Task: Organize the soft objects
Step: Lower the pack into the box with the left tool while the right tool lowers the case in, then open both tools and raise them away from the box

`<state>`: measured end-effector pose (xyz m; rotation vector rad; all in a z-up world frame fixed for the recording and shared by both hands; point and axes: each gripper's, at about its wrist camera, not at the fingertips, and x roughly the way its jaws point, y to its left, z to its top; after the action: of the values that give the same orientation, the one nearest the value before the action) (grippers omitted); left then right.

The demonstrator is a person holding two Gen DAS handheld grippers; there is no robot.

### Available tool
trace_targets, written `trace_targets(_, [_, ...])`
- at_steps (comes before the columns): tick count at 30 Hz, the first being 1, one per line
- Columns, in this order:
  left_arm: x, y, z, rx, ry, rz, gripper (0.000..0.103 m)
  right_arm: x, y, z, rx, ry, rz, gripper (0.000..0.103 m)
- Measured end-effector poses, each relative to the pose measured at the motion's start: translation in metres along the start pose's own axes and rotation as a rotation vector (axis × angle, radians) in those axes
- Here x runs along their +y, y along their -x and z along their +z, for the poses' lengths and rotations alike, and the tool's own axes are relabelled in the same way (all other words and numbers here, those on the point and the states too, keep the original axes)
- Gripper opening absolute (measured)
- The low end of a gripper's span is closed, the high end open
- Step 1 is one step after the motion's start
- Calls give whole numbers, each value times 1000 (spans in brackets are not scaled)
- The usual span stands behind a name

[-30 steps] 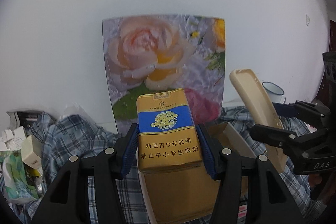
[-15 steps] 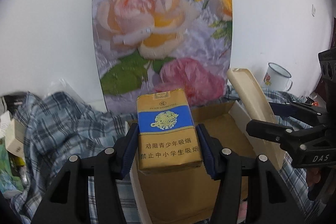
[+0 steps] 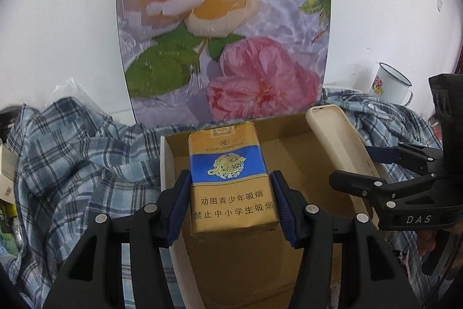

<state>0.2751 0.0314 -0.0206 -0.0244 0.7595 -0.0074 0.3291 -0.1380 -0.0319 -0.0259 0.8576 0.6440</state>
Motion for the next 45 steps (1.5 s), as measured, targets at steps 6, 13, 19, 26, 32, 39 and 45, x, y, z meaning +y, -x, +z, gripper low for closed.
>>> trace_targets(6, [1, -7, -4, 14, 15, -3, 57, -1, -7, -2, -2, 2, -11, 73])
trace_targets(13, [-2, -5, -1, -20, 19, -2, 67, -1, -7, -3, -9, -12, 0, 74])
trace_targets(19, [4, 11, 4, -120, 50, 8, 103, -5, 4, 0, -62, -43, 38, 100])
trace_targets(26, [4, 13, 4, -127, 41, 17, 103, -6, 21, 5, -114, -38, 41, 102])
trace_targets(32, [5, 18, 6, -134, 31, 21, 103, -4, 26, 7, -118, -20, 23, 102])
trace_targets(39, [5, 25, 10, -146, 22, 25, 103, 3, 38, 12, -143, 7, 12, 102])
trace_targets(45, [2, 44, 18, -188, 13, 13, 103, 9, 55, 16, -180, 29, 2, 102])
